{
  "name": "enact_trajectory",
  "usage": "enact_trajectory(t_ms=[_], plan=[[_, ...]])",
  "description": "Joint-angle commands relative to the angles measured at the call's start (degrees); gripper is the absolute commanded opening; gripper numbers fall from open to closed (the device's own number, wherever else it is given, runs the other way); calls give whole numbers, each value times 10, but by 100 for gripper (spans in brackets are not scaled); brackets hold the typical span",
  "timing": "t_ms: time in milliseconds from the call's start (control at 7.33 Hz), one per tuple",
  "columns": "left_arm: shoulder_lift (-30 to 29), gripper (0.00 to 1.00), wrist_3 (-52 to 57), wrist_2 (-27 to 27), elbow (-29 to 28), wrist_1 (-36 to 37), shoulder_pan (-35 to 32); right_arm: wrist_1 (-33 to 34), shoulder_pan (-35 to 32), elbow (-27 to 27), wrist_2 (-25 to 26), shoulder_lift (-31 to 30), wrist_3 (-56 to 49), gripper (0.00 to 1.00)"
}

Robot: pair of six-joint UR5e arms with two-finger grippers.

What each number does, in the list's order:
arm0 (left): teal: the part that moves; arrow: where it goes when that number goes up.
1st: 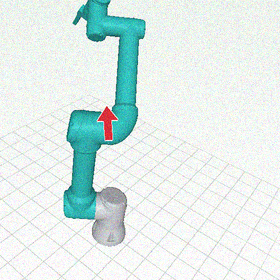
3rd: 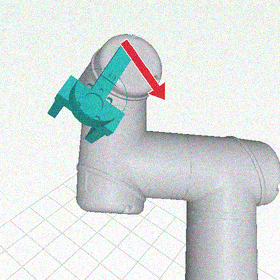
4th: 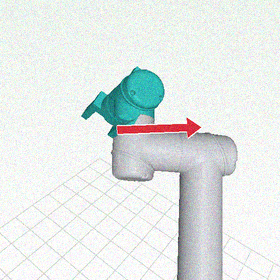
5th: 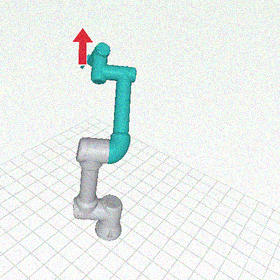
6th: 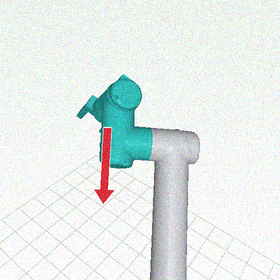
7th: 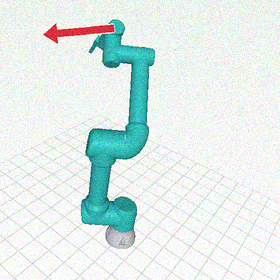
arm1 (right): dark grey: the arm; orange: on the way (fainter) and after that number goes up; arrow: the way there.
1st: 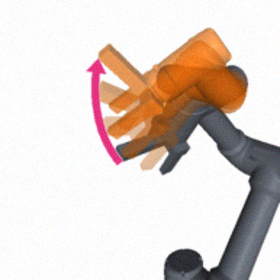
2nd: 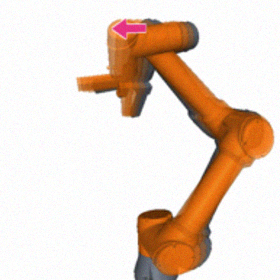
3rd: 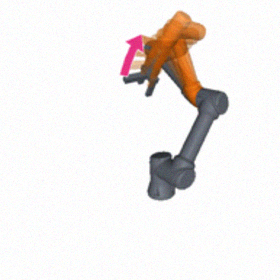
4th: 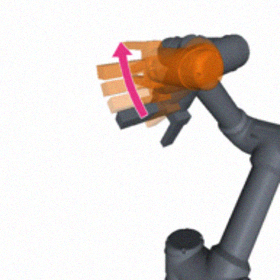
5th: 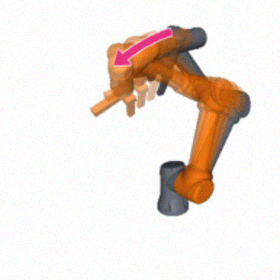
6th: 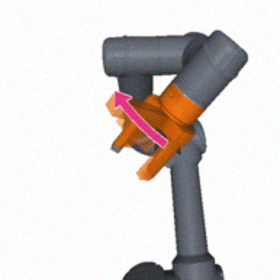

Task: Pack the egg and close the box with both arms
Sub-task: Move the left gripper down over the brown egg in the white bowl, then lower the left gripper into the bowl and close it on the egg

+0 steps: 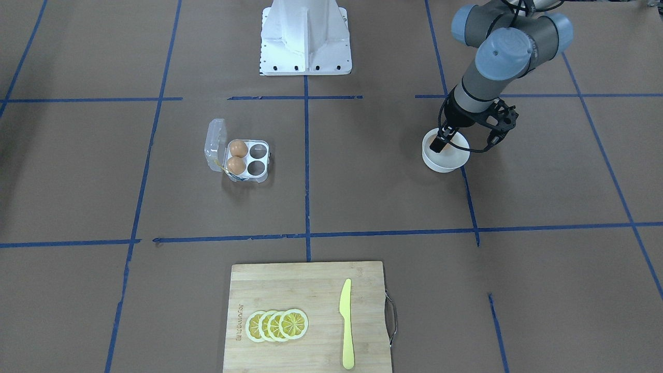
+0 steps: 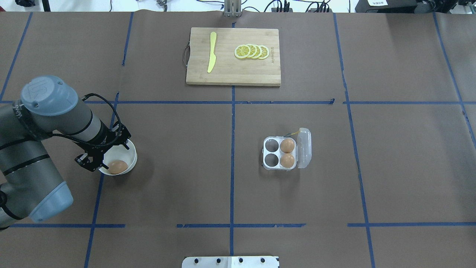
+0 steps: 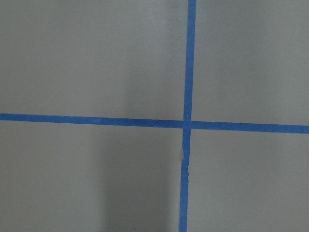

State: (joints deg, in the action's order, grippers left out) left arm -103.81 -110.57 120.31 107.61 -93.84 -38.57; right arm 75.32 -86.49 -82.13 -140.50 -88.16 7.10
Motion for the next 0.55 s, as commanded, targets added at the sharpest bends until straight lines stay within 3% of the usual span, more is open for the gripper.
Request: enact_trajectory(t_ms=[0, 409], plan=[[-6, 76, 6, -10, -16, 6, 3, 0, 0, -3, -4, 0, 0, 100], [-15, 75, 5, -10, -30, 9, 4, 0, 0, -3, -4, 3, 0, 100]])
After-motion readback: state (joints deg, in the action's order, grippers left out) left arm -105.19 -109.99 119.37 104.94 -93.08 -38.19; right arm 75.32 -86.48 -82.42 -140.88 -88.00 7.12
